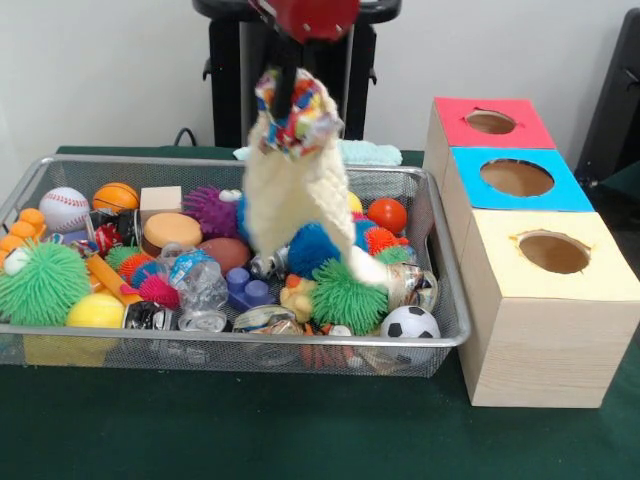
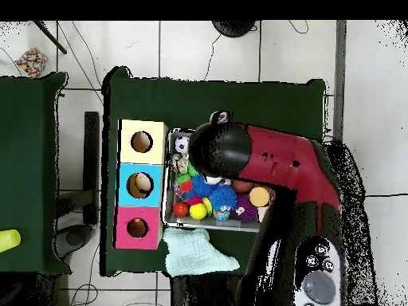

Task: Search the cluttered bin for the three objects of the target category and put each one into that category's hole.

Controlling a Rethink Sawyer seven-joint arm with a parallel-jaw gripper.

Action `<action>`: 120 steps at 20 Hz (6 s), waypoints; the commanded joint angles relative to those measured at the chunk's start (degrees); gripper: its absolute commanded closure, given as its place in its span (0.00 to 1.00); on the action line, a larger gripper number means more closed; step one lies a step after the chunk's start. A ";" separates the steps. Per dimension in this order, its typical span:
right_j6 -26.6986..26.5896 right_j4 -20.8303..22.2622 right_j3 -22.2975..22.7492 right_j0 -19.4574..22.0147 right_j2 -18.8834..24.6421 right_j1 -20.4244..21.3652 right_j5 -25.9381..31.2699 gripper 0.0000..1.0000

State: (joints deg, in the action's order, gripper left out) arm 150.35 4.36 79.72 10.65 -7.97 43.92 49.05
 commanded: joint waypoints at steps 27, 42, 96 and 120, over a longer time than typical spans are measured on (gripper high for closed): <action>-10.34 11.47 -2.53 13.64 10.34 -9.51 -3.54 1.00; -8.13 11.57 -1.94 13.86 11.56 -10.13 -0.54 0.00; 0.91 5.88 5.24 2.45 7.67 -15.86 -17.73 0.00; 0.56 6.22 5.27 2.72 9.32 -19.66 -20.85 0.00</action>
State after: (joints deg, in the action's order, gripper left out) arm 150.35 8.97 81.33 13.45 -1.26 28.71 31.40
